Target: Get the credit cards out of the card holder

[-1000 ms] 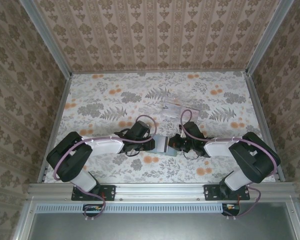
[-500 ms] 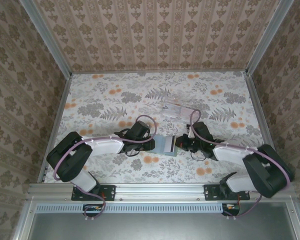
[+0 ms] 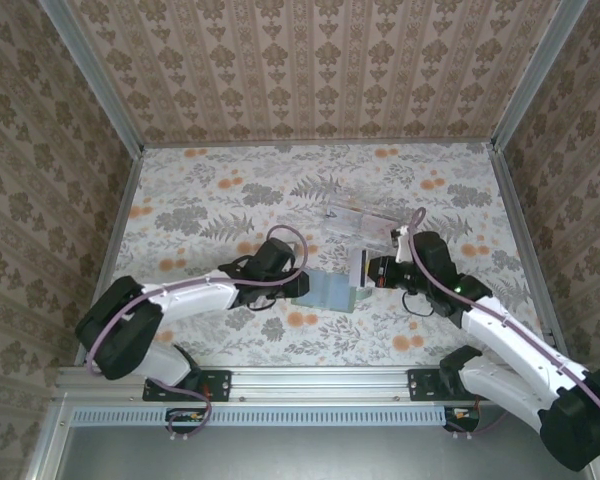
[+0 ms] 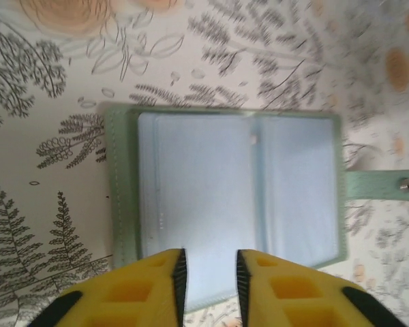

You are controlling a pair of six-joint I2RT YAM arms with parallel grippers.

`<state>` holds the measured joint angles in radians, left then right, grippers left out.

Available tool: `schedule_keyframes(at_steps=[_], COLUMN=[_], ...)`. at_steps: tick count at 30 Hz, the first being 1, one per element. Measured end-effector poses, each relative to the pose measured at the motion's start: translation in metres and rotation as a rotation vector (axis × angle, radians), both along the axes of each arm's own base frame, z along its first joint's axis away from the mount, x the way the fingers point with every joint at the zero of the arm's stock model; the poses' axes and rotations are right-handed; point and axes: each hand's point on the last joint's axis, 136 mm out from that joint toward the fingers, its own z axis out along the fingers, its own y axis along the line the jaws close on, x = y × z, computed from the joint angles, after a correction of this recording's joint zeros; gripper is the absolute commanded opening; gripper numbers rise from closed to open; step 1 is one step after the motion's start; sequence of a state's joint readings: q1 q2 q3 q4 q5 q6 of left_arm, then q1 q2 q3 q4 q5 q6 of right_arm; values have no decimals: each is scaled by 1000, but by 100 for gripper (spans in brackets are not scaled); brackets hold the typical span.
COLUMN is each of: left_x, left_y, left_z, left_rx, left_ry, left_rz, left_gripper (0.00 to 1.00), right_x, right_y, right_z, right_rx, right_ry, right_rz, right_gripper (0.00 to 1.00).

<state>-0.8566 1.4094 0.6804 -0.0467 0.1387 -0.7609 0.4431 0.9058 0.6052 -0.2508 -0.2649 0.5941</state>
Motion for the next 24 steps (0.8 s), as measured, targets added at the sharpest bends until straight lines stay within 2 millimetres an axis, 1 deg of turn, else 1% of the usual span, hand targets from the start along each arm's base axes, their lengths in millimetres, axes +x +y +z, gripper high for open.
schedule_keyframes(at_steps=[3, 6, 8, 9, 12, 16, 21, 24], left_x=[3, 3, 0, -2, -10, -21, -35, -40], left_y=[3, 13, 23, 29, 48, 72, 100, 114], left_z=[27, 56, 70, 76, 83, 81, 78, 80], left_rx=[-41, -88, -116, -129, -151, -155, -184, -208], left_ry=[-63, -138, -185, -206, -246, -279, -315, -339], left_rz=[13, 39, 60, 71, 107, 144, 198, 231], left_gripper=[55, 72, 92, 99, 100, 100, 100, 100], right_x=[8, 18, 26, 33, 51, 75, 98, 109], right_y=[1, 12, 22, 28, 37, 46, 62, 67], right_z=[21, 37, 46, 50, 54, 52, 38, 28], right_rx=[-74, -196, -276, -321, -442, -622, -846, -961], right_ry=[-61, -123, -159, -177, -211, -259, -300, -317], right_rz=[21, 81, 126, 152, 210, 297, 448, 523], right_gripper=[0, 0, 0, 0, 0, 0, 0, 0])
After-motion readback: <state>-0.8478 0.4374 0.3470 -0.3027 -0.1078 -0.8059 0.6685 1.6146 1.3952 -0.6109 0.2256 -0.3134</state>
